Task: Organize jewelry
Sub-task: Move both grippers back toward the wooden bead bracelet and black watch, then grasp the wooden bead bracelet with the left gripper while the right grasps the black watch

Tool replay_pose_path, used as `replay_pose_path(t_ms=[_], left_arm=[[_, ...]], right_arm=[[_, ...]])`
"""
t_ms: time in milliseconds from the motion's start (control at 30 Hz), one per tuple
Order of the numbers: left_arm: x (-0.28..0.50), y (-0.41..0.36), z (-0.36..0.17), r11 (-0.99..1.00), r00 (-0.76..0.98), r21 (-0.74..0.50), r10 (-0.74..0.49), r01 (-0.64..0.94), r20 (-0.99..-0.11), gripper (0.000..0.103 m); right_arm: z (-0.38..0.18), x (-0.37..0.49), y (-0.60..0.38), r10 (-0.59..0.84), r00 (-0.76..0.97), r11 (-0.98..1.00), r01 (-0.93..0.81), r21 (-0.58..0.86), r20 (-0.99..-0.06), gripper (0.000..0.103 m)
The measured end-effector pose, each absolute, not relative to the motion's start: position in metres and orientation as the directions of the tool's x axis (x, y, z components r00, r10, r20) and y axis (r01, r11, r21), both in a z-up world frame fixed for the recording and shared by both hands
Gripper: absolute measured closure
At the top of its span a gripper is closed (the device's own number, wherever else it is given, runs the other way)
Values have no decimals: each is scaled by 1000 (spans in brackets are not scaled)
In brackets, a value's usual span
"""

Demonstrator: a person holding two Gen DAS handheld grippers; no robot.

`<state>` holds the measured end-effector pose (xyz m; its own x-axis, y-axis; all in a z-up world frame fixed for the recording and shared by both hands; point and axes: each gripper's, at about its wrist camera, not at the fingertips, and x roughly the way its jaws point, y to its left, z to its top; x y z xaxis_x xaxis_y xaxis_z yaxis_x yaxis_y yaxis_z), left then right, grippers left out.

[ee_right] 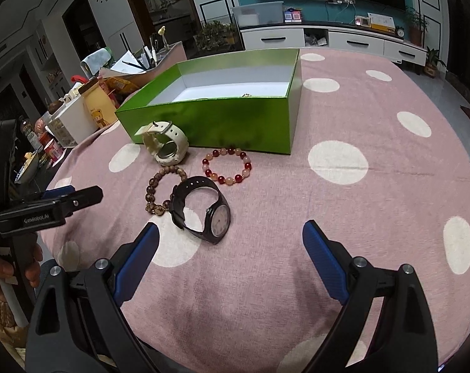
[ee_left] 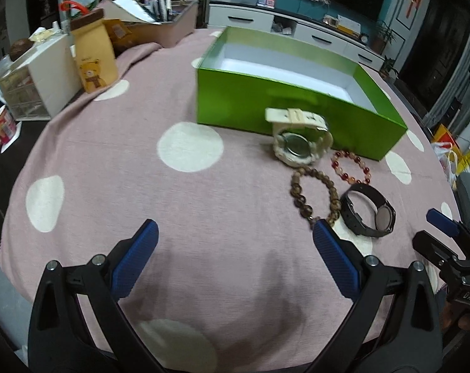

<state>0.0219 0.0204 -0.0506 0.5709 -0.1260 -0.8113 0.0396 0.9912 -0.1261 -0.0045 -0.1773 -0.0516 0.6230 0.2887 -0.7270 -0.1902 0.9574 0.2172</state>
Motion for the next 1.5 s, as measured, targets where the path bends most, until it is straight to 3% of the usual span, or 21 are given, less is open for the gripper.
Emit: replay_pose_path(t_ms=[200, 433, 567, 800, 933, 1000, 1067, 1167, 1500], left_arm=[[30, 1, -56, 990, 557, -109, -140, 89, -819, 7], [46, -18, -61, 988, 551, -90, -146, 127, -822, 22], [53, -27, -66, 986, 545, -77, -145, 146, -826, 35], [62, -38, -72, 982, 537, -57, -146, 178, -831, 46], [65, -43, -77, 978, 524, -53, -155, 203, -837, 66], [66, -45, -77, 975, 532, -42, -154, 217, -833, 70], [65, -46, -77, 974, 533, -44, -160, 224, -831, 83], [65, -46, -78, 970, 538, -45, -171, 239, -825, 93], [57, -43, -63, 966, 571, -67, -202, 250, -796, 93]], right_arm=[[-58, 1, -177, 295, 618, 955, -198, 219, -728, 14], [-66, 13, -172, 314, 608, 949, -212, 232, -729, 27], [-72, 18, -164, 314, 598, 949, -225, 221, -737, 41], [-81, 23, -159, 305, 589, 950, -244, 195, -748, 69], [-81, 23, -161, 288, 604, 954, -249, 167, -744, 82], [-80, 23, -164, 279, 612, 956, -246, 158, -740, 89], [-80, 24, -167, 275, 616, 958, -240, 157, -738, 89], [-79, 24, -171, 271, 623, 960, -233, 157, -734, 91], [-67, 19, -177, 262, 658, 963, -223, 149, -706, 91]])
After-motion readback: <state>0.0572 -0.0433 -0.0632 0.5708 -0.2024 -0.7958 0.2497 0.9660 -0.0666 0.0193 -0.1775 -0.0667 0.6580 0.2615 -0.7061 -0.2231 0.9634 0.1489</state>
